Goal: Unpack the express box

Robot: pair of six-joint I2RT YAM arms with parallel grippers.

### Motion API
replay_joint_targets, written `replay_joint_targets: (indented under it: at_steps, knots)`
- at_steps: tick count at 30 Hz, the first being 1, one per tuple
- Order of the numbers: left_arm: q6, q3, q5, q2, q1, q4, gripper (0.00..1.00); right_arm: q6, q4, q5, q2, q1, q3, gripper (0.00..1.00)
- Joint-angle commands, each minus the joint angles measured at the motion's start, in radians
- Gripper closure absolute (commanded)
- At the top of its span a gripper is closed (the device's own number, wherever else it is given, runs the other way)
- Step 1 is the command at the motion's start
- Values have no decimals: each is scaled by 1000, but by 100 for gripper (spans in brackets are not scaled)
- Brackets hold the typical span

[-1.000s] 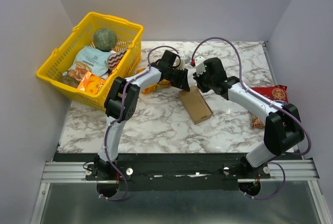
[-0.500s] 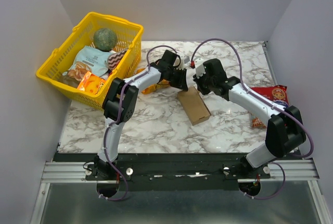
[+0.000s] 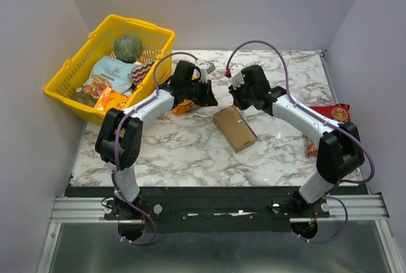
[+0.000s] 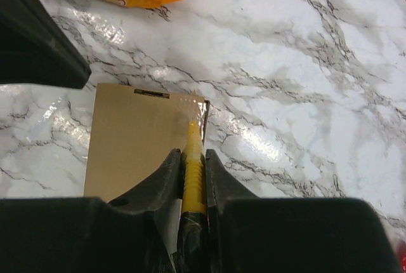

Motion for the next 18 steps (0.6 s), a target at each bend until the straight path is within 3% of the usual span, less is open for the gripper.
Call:
replay_joint_targets:
  at_steps: [1,5,10,18]
  knots:
    - [-40,-68,205,-30,-10,264,100,-7,-15,-55,38,15,53,99]
    - [-119,-17,267,67,-15,312,100,-1,-20,-24,33,27,52,100]
    - [-198,4,264,138,-24,379,100,61,18,169,1,35,26,100]
    - [-241,-35,267,164,-31,420,100,64,22,172,-4,46,-2,100]
